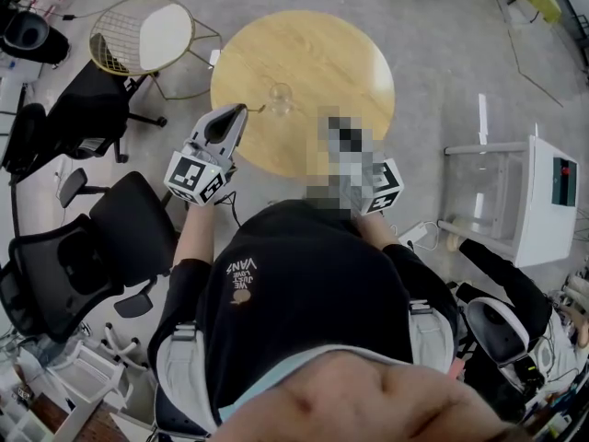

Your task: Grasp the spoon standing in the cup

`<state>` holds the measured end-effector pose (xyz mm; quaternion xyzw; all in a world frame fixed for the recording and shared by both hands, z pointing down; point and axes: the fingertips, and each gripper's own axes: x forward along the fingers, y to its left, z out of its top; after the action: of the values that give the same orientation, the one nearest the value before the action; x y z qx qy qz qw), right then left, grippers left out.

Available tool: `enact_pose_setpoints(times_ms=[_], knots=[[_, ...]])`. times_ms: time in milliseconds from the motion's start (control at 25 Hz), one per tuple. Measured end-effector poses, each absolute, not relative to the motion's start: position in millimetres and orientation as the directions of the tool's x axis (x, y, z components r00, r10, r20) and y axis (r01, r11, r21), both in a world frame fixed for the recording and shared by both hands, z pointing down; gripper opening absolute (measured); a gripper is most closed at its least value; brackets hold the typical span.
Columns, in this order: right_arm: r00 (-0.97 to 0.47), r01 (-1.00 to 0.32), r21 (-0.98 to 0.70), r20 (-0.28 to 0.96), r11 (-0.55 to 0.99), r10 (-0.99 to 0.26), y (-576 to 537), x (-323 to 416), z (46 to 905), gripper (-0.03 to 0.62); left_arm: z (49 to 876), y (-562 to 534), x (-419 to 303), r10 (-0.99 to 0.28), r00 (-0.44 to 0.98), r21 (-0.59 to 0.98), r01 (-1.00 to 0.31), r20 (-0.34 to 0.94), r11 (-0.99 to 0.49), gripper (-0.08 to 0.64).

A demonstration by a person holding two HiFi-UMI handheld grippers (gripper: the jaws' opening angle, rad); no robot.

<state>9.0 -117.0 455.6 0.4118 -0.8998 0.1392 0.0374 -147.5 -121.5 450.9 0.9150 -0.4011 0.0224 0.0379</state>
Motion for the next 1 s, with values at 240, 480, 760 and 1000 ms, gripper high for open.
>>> enact_pose_setpoints(times_ms=[240,480,760,1000], knots=[[-0.663,-0.748,-0.218,0.182,0.628,-0.726,-115.2,2.1,455.6,-0.002,453.3,-114.7,-155.1,-0.740,0.668,0.056,-0.744,0.078,-0.666,0.012],[-0.669,-0.742,-0.219,0.184,0.634,-0.720,-114.3,-3.9,455.9,-0.002,457.6,-109.1,-161.1,-0.750,0.656,0.074,-0.755,0.082,-0.652,0.012],[-0.677,-0.735,-0.219,0.185,0.642,-0.712,-113.7,-7.9,456.4,-0.003,461.0,-103.1,-166.1,-0.762,0.642,0.074,-0.767,0.092,-0.637,0.012],[-0.687,-0.726,-0.218,0.189,0.652,-0.702,-113.3,-12.5,457.7,-0.003,462.4,-99.3,-167.6,-0.766,0.636,0.081,-0.772,0.093,-0.631,0.012]])
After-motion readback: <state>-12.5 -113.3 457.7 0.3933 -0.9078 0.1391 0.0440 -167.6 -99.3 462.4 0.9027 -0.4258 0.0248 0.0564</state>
